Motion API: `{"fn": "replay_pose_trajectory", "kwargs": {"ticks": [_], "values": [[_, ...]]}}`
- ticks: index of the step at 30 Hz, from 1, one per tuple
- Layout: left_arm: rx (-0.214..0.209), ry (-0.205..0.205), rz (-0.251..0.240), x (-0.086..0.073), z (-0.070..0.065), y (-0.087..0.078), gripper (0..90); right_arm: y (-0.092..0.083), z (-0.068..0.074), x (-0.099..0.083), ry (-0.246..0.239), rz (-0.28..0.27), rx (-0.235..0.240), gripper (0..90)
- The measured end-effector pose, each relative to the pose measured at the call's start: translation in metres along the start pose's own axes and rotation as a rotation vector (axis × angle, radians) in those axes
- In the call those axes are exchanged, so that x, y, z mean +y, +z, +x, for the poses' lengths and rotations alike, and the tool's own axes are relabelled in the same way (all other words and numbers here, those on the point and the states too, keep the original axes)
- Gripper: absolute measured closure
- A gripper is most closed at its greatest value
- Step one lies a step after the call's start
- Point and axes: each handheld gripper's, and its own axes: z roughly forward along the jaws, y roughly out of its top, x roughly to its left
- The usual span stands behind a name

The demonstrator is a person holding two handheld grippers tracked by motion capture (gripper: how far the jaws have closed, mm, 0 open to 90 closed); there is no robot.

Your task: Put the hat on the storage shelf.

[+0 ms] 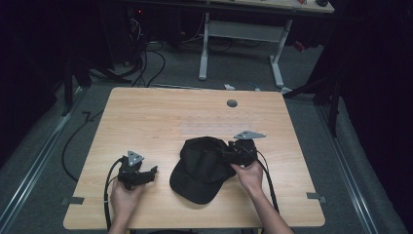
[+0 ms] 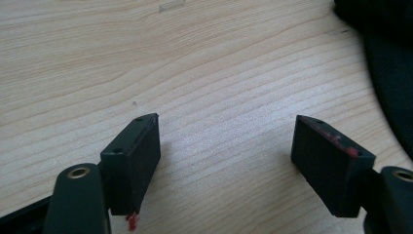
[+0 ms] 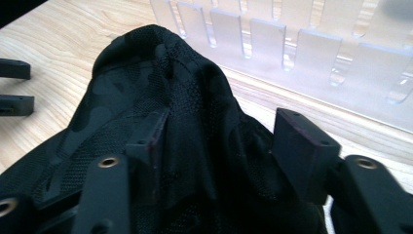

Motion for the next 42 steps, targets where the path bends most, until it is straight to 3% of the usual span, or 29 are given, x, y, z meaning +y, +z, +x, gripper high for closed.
{"fn": "replay_pose_trajectory", "kwargs": {"ticks": [9,14,27,42], "values": [[0.0,0.0,0.0,0.0,0.0,0.0,26.6,0.002,0.002,-0.001,-0.009,0.022,0.044,70.3],[0.0,0.0,0.0,0.0,0.0,0.0,26.5,0.002,0.001,-0.001,-0.012,0.02,0.06,81.0],[0.0,-0.001,-0.001,0.0,0.0,0.0,26.7,-0.01,0.002,0.001,-0.016,-0.028,0.094,84.4],[-0.013,0.007,0.006,0.001,0.0,0.001,22.8,-0.041,-0.006,0.003,-0.021,-0.091,0.106,84.5]]}}
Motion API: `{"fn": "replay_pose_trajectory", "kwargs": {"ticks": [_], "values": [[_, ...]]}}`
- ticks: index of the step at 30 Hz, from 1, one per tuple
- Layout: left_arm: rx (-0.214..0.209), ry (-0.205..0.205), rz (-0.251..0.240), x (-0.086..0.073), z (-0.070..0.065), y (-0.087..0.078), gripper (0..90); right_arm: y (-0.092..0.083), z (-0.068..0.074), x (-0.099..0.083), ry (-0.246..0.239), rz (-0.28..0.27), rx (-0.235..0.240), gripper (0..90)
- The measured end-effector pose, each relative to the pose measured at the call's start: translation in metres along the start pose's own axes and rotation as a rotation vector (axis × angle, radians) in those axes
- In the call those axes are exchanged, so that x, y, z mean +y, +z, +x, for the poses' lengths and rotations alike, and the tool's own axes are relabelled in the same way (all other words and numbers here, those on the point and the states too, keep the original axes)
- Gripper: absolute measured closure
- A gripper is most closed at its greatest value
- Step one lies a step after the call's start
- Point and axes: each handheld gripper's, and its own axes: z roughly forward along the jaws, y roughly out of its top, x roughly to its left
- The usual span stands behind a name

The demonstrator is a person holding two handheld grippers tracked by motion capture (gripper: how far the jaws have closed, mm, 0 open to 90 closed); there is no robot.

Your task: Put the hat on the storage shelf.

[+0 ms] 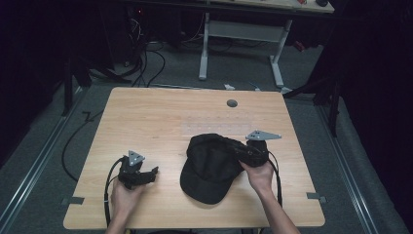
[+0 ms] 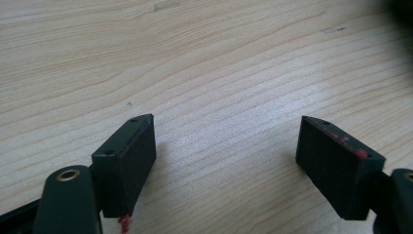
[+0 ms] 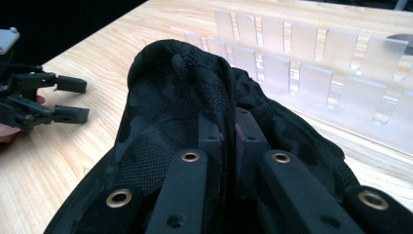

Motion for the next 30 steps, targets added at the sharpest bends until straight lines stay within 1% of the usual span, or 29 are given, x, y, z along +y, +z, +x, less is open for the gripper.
{"fn": "replay_pose_trajectory", "kwargs": {"ticks": [3,5,7,10,11,12,13,14,15,16,17,20,21,22,24,25,26,27,28,29,30], "values": [[-0.007,-0.004,0.001,0.0,0.001,0.0,22.8,-0.006,0.001,0.0,-0.004,-0.013,0.007,84.5],[-0.021,-0.013,0.0,0.0,0.001,-0.001,22.8,-0.01,0.001,0.001,-0.011,-0.023,0.014,84.5],[-0.04,-0.016,0.006,0.001,0.001,-0.003,23.0,-0.014,0.001,0.002,-0.011,-0.031,0.019,84.5],[-0.081,-0.023,0.01,0.001,0.001,-0.004,23.9,-0.019,0.002,0.004,-0.022,-0.042,0.022,84.5],[-0.081,-0.023,0.01,0.001,0.001,-0.004,23.9,-0.019,0.002,0.004,-0.022,-0.042,0.022,84.5],[-0.106,-0.023,0.004,0.002,-0.001,-0.006,23.9,-0.022,0.003,0.005,-0.03,-0.049,0.024,84.5],[-0.118,-0.023,-0.002,0.003,-0.002,-0.007,24.0,-0.024,0.004,0.005,-0.028,-0.053,0.026,84.5],[-0.118,-0.023,-0.002,0.003,-0.002,-0.007,24.0,-0.025,0.004,0.005,-0.031,-0.055,0.028,84.5],[-0.147,-0.02,-0.018,0.004,-0.004,-0.01,24.0,-0.026,0.004,0.006,-0.034,-0.059,0.03,84.5],[-0.147,-0.02,-0.018,0.004,-0.004,-0.01,24.2,-0.027,0.005,0.006,-0.036,-0.061,0.031,84.5],[-0.192,-0.018,-0.023,0.007,-0.007,-0.013,24.1,-0.028,0.005,0.006,-0.04,-0.063,0.033,84.5],[-0.248,-0.002,-0.029,0.012,-0.014,-0.016,23.6,-0.03,0.006,0.006,-0.046,-0.068,0.037,84.5],[-0.248,-0.002,-0.029,0.012,-0.014,-0.016,23.5,-0.03,0.006,0.006,-0.046,-0.068,0.037,84.5],[-0.288,0.013,-0.034,0.015,-0.018,-0.018,22.9,-0.031,0.006,0.007,-0.049,-0.071,0.038,84.5],[-0.318,0.034,-0.036,0.02,-0.023,-0.02,21.5,-0.032,0.006,0.007,-0.054,-0.074,0.04,84.5],[-0.318,0.034,-0.036,0.02,-0.023,-0.02,21.4,-0.032,0.006,0.007,-0.057,-0.076,0.041,84.5],[-0.343,0.055,-0.039,0.024,-0.028,-0.022,21.2,-0.032,0.006,0.007,-0.056,-0.078,0.042,84.5],[-0.343,0.055,-0.039,0.024,-0.028,-0.022,20.9,-0.032,0.006,0.007,-0.056,-0.078,0.042,84.5],[-0.363,0.064,-0.042,0.026,-0.031,-0.023,20.7,-0.033,0.007,0.008,-0.06,-0.084,0.044,84.4],[-0.391,0.069,-0.049,0.029,-0.034,-0.023,20.6,-0.034,0.007,0.008,-0.059,-0.085,0.045,84.4],[-0.405,0.073,-0.051,0.031,-0.036,-0.024,20.4,-0.034,0.007,0.008,-0.06,-0.087,0.046,84.4]]}}
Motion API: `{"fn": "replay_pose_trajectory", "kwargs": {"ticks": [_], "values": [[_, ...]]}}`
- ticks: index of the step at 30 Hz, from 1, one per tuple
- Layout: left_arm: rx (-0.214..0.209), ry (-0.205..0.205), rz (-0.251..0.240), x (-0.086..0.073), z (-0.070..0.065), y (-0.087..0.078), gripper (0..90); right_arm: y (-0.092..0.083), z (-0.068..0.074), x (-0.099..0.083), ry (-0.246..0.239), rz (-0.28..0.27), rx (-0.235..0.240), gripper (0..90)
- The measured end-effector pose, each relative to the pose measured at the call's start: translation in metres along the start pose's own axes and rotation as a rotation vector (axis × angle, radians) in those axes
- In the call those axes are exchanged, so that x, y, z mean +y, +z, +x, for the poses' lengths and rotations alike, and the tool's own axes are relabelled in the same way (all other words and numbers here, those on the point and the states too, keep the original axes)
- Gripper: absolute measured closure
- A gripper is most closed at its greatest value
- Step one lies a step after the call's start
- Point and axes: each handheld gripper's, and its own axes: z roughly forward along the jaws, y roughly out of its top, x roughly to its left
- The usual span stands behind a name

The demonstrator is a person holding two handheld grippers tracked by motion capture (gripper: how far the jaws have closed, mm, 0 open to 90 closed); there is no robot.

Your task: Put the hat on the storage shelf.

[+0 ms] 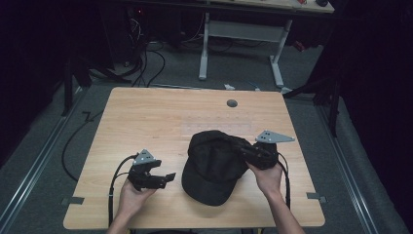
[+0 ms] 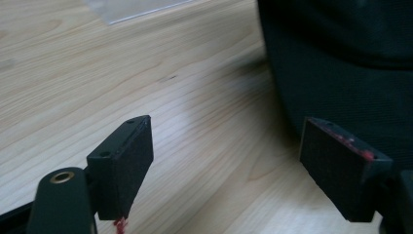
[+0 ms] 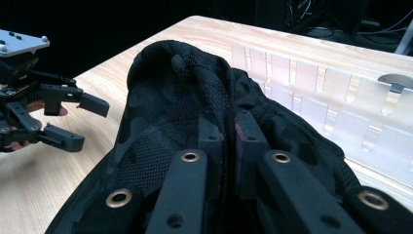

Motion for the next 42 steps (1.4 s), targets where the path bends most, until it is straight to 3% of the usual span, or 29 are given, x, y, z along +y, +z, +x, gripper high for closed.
{"fn": "replay_pose_trajectory", "kwargs": {"ticks": [9,21,36,42], "values": [[-0.091,0.028,-0.008,0.015,-0.011,0.004,19.8,-0.002,-0.001,0.001,-0.004,-0.018,0.02,84.4],[-0.161,0.055,0.031,0.024,-0.02,0.016,19.0,-0.001,0.005,0.007,-0.036,-0.035,0.056,84.4],[-0.242,0.05,0.057,0.028,-0.02,0.021,19.0,0.001,0.01,0.012,-0.08,-0.061,0.122,84.2],[-0.27,0.042,0.068,0.028,-0.019,0.023,21.5,0.003,0.016,0.018,-0.12,-0.082,0.153,84.2]]}}
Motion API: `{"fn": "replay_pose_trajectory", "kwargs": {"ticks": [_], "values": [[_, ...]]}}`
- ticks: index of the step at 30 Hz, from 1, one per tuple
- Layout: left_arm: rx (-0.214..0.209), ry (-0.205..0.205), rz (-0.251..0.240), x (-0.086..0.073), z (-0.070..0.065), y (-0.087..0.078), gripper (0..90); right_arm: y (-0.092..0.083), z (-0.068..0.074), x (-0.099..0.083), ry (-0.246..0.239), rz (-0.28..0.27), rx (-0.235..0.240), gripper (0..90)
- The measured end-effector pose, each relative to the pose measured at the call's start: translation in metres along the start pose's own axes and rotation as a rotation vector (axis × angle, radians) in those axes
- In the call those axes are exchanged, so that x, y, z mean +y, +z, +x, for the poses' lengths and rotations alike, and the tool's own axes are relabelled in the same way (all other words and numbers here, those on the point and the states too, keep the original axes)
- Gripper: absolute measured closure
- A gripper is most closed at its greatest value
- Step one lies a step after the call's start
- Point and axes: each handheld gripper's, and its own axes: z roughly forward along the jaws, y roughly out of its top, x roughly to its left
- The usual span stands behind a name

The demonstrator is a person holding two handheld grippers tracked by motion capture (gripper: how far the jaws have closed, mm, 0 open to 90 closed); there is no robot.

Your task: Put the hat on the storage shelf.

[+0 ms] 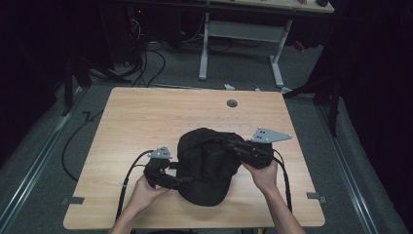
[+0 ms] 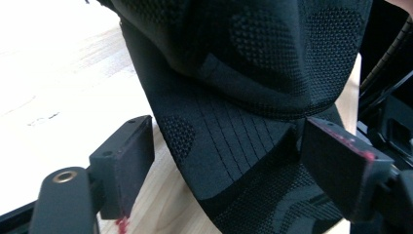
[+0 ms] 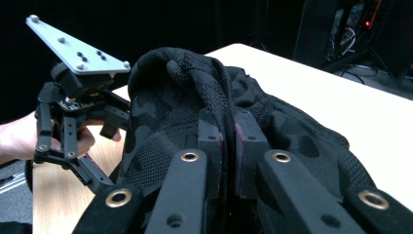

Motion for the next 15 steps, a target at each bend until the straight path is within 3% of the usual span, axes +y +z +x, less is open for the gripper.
{"fn": "replay_pose_trajectory", "kwargs": {"ticks": [4,5,9,15], "values": [[-0.028,-0.004,-0.002,0.0,0.0,-0.001,26.5,0.001,0.001,0.002,-0.012,-0.008,0.009,84.1],[-0.039,-0.003,-0.012,0.0,0.0,-0.001,31.2,0.002,0.001,0.003,-0.016,-0.011,0.013,84.2],[-0.039,-0.007,-0.018,0.0,0.0,-0.003,34.8,0.003,0.001,0.004,-0.021,-0.02,0.014,84.2],[-0.072,-0.015,-0.05,0.001,0.001,-0.011,47.8,0.001,-0.002,0.004,-0.025,-0.031,-0.002,84.1]]}}
